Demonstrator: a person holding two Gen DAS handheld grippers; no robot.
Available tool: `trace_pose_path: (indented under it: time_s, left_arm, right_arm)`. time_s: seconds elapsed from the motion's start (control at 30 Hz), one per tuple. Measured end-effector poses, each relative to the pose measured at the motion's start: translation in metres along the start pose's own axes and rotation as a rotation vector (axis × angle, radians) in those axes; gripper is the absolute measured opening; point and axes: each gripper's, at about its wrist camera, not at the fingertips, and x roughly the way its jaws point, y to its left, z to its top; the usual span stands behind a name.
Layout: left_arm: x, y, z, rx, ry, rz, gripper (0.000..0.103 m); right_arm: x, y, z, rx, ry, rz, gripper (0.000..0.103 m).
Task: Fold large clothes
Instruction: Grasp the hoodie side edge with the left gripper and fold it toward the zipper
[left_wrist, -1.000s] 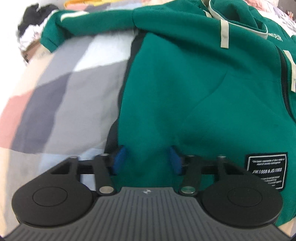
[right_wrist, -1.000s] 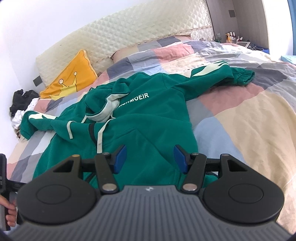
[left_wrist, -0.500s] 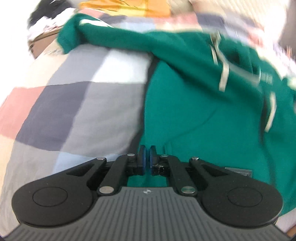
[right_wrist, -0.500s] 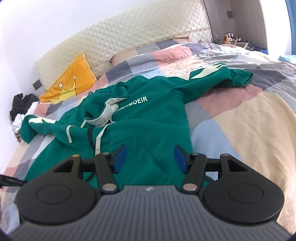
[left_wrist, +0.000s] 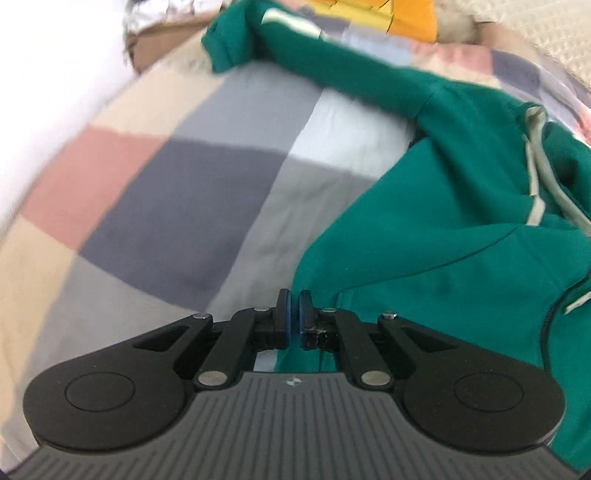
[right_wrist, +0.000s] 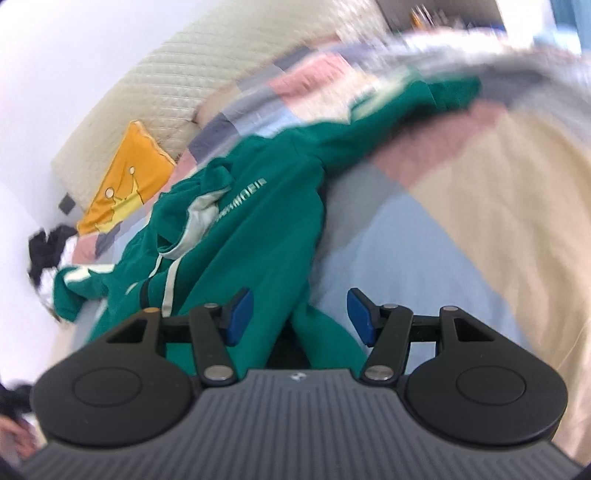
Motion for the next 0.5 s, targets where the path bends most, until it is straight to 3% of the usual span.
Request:
trace_pose_path:
  time_s: [0.13, 0.2, 0.27, 0.43, 0.5]
  left_arm:
    - [0.004, 0.007, -0.002, -0.019, 0.025, -0.047, 0.010]
    - [0.002, 0.013, 0.001, -0.026, 0.045, -0.075, 0.019]
    - [-0.003, 0.019, 0.003, -0.025, 0.062, -0.112, 0.049]
    - [-0.010, 0.028, 0.000, 0.061, 0.024, -0.143, 0.063]
    - [-0.004, 0.027, -0.006, 0.105, 0.025, -0.179, 0.066]
  right_arm:
    - [0.017, -0.017, -0.004, 0.108, 0.105, 0.014, 0.061]
    - [0.024, -0.018, -0.009, 0.133, 0.153, 0.015, 0.061]
    - [0.030, -0.017, -0.014, 0.129, 0.184, 0.008, 0.059]
    - [0.031, -0.020, -0.018, 0.119, 0.161, -0.140, 0.061]
    - [0.032, -0.025, -0.017, 0.152, 0.165, -0.149, 0.060]
